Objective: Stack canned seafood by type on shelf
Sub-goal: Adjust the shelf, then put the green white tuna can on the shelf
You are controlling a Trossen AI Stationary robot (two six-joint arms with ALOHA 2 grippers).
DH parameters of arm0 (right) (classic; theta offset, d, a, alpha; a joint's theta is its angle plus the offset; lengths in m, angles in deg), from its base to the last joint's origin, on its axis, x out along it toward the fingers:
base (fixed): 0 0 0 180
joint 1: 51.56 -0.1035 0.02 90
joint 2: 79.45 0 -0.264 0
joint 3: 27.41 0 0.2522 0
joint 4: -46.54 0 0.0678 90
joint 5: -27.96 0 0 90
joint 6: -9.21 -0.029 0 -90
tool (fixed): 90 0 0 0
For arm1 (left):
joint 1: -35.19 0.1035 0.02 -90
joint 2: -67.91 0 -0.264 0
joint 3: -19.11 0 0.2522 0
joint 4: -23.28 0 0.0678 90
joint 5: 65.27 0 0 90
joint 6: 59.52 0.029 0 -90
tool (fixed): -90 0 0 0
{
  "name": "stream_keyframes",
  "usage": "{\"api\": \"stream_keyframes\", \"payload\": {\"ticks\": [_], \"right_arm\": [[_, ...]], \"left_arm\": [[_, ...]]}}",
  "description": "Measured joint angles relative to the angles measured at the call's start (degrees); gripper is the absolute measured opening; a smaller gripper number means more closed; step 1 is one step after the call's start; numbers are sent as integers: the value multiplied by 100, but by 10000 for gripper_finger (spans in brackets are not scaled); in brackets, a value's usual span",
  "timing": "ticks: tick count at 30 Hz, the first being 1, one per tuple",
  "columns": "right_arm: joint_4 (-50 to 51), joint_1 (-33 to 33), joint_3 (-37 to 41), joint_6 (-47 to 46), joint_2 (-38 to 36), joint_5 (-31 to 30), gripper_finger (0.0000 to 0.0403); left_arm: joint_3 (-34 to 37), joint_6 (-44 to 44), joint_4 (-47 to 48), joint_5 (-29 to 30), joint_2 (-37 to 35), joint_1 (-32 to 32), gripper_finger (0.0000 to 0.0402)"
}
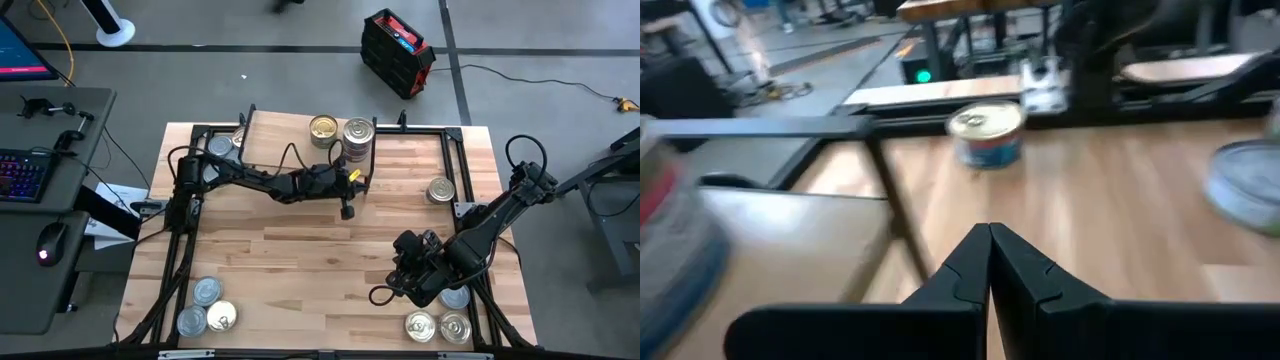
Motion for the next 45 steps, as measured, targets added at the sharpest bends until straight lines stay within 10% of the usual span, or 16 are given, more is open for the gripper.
{"api": "stream_keyframes", "payload": {"ticks": [18,29,34,45], "right_arm": [[-63,1,0,-90,2,-136,0],[226,-4,1188,-350,29,2747,0],[79,257,1692,-248,31,2733,0],[-562,643,2467,446,39,2994,0]], "left_arm": [[-9,-274,-58,-28,24,333,0],[5,-1626,1644,-1664,-1084,-587,0],[573,-1621,2060,-2054,-1764,-1467,0],[3072,-3000,-269,165,-2734,-2805,0]]}}
